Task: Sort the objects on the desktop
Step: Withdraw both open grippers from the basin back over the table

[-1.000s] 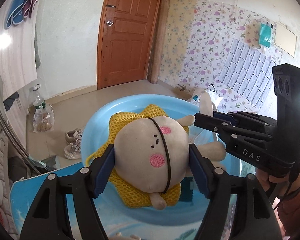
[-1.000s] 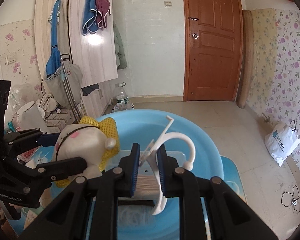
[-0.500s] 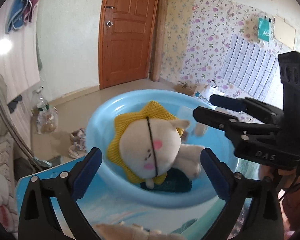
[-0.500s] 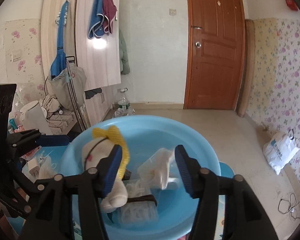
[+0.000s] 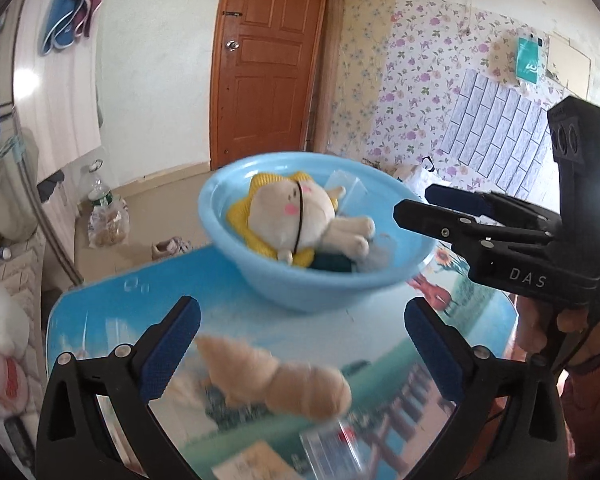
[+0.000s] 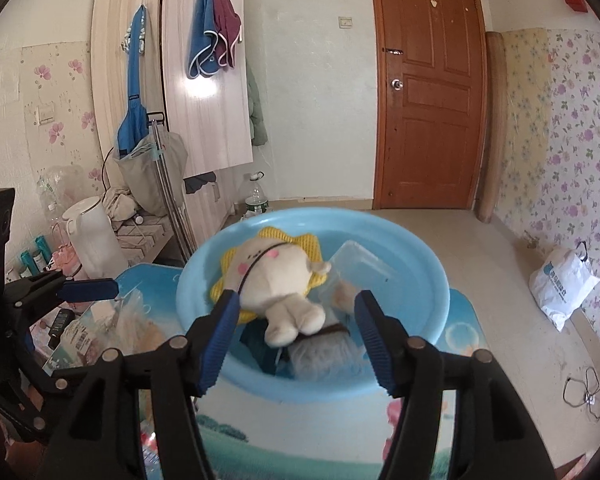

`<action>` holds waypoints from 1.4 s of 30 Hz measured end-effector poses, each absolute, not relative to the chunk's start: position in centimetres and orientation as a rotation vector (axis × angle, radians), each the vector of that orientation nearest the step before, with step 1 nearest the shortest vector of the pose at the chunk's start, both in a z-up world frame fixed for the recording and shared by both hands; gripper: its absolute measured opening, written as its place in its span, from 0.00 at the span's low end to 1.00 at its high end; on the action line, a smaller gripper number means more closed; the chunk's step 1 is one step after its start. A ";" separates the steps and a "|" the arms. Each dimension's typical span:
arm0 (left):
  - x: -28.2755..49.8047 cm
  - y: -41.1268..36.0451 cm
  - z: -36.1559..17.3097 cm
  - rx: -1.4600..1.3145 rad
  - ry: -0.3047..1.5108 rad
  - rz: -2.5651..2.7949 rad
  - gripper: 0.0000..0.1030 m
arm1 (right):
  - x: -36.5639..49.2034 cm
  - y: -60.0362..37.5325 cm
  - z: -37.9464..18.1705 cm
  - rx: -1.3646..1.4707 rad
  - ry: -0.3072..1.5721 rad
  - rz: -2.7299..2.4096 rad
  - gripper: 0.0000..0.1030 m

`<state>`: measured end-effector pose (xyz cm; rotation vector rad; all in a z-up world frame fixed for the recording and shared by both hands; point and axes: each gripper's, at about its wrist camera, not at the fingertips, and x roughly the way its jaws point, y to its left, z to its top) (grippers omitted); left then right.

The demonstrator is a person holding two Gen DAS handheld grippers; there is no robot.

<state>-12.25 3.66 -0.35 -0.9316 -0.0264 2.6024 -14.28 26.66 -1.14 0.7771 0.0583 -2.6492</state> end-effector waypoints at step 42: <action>-3.1 0.0 -5.4 -0.979 -0.083 2.618 1.00 | -7.5 27.1 -8.4 1.091 -0.033 -2.581 0.64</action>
